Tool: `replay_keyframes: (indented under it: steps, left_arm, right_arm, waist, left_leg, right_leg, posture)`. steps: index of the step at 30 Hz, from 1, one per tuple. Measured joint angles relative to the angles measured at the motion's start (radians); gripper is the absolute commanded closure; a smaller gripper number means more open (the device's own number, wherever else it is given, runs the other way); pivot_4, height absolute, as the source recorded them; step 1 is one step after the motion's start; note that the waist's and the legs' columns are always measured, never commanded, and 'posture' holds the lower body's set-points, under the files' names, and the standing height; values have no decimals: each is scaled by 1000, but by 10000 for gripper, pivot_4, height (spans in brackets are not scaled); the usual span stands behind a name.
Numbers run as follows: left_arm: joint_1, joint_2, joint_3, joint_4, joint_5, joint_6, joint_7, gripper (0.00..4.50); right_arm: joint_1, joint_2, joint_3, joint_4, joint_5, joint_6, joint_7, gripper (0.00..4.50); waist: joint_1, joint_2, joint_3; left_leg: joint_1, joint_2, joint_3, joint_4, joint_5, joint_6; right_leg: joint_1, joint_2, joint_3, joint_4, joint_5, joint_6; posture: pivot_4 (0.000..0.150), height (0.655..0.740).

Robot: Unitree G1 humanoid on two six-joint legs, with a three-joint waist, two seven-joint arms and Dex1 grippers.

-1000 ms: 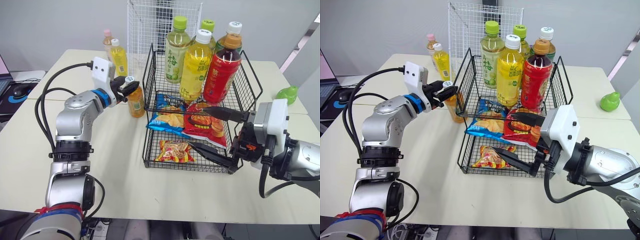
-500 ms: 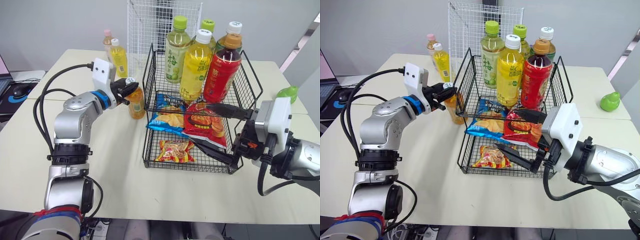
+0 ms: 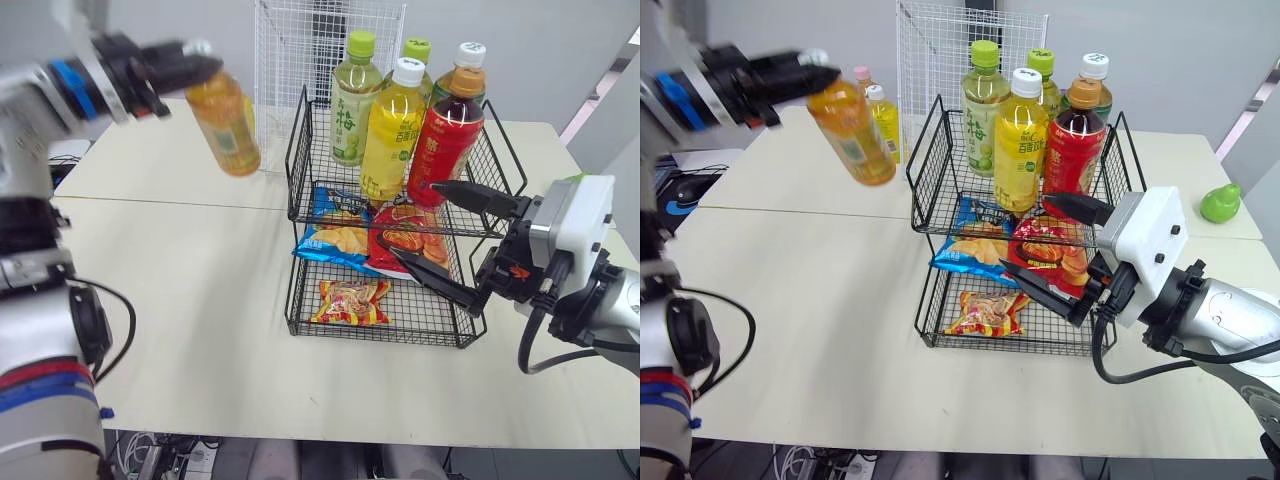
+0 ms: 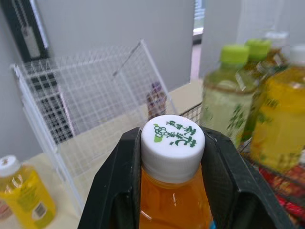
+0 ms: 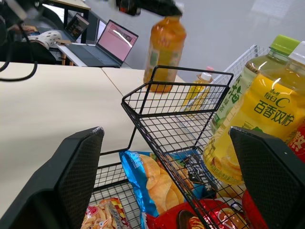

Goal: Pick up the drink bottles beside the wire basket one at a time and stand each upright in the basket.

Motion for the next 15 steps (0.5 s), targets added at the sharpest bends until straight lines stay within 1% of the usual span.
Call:
replay_keyframes:
  steps: [4,9,11,15]
  left_arm:
    - [-219,16,-57,137,7,24,-125,31534]
    - [-419,-7,-115,280,30,45,-247,31535]
    - [-458,-42,-138,294,38,43,-297,31534]
    - [-463,-138,-184,331,64,23,-352,31534]
  right_arm:
    - [25,0,19,-3,-6,5,4,0]
    - [44,1,48,-6,-44,8,7,0]
    - [49,7,49,-6,-55,8,7,0]
    - [49,18,50,-5,-80,8,7,0]
  waist:
    - [-2,0,0]
    - [-5,0,0]
    - [-3,0,0]
    - [-3,0,0]
  left_leg:
    - [-1,0,0,-1,0,0]
    - [0,0,1,-1,0,0]
    - [0,0,1,-1,0,0]
    - [0,0,1,0,0,0]
  right_leg:
    - [-1,0,0,0,-1,1]
    - [-1,1,1,0,-2,2]
    - [-1,0,1,0,-2,2]
    - [-1,0,1,0,-2,2]
  posture:
    - [1500,7360]
    - [1500,7360]
    - [1500,7360]
    - [1500,7360]
